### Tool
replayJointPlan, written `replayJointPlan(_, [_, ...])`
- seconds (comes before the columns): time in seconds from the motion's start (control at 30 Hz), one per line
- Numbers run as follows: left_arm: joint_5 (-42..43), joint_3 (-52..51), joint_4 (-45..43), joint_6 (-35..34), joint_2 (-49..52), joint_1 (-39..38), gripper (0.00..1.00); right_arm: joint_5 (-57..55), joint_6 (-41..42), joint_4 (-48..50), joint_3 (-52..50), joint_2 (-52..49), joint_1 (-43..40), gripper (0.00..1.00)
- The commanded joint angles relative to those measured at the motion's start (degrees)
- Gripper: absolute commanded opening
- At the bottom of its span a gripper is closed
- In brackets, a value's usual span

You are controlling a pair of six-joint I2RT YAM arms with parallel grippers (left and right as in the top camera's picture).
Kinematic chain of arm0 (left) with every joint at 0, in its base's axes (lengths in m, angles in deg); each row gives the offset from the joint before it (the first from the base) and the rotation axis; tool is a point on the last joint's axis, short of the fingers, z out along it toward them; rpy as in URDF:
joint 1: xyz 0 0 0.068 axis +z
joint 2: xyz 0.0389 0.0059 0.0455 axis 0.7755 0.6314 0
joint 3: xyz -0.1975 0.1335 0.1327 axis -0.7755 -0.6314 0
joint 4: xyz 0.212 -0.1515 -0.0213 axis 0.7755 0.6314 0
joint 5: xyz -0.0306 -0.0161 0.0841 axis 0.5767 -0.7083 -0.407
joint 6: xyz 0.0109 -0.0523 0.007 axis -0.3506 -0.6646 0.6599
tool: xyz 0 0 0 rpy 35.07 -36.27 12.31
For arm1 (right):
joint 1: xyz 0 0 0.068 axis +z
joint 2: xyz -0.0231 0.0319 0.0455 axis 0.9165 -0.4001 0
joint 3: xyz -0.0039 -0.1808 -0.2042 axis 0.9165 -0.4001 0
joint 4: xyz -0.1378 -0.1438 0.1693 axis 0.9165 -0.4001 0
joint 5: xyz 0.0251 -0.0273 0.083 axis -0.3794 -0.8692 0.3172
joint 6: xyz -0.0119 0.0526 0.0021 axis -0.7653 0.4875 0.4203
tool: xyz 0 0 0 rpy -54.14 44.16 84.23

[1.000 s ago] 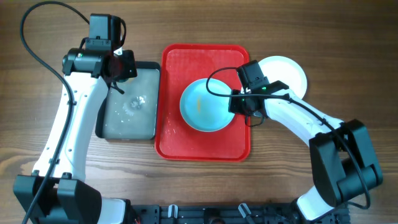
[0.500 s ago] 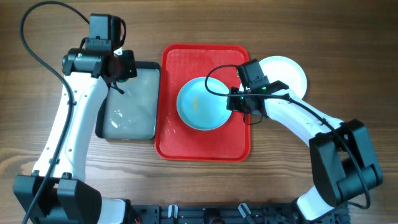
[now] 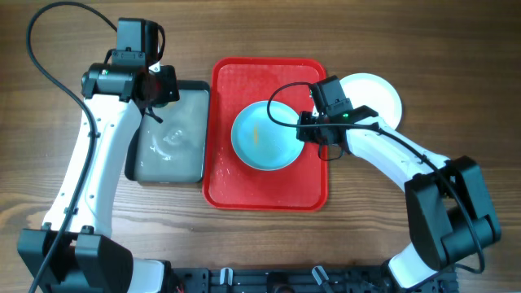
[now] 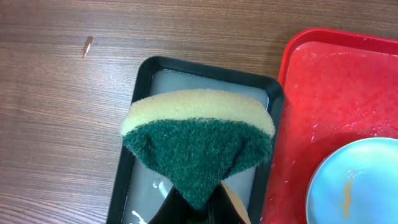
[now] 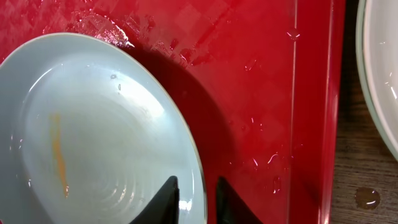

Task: Clean dirty plates on tray and stack at the side
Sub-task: 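Move the sponge with the left gripper toward the light-blue plate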

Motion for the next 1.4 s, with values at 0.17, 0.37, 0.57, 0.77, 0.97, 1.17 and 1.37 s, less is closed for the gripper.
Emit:
replayJointPlan(0.17, [0.09, -0.33, -0.17, 1.14, 0.46, -0.09, 0.04, -2.1, 0.92, 2.86, -2.95, -0.24, 0.07, 0.18])
replayJointPlan(0.37, [0.09, -0.33, -0.17, 1.14, 0.46, -0.09, 0.04, -2.1, 0.87, 3.19, -3.08, -0.24, 0.09, 0.17])
replayJointPlan(0.57, [0.09, -0.35, -0.17, 1.14, 0.46, -0.09, 0.04, -1.51, 0.94, 5.05, -4.11, -0.24, 0.09, 0.12])
replayJointPlan(0.77, [0.09, -0.35, -0.17, 1.14, 0.46, -0.09, 0.04, -0.37, 1.01, 5.49, -4.15, -0.24, 0.09, 0.07])
replayJointPlan(0.97, [0.09, -0.33, -0.15, 1.14, 0.46, -0.09, 0.04, -0.35, 1.75, 5.55, -4.22, -1.11, 0.09, 0.06])
replayJointPlan(1.17, [0.07, -0.33, -0.17, 1.16, 0.46, -0.09, 0.04, 1.6, 2.45, 6.38, -4.22, -2.01, 0.09, 0.04])
replayJointPlan(1.37, [0.07, -0.35, -0.2, 2.86, 0.46, -0.09, 0.04, 5.16, -0.61, 7.23, -4.22, -2.01, 0.09, 0.04])
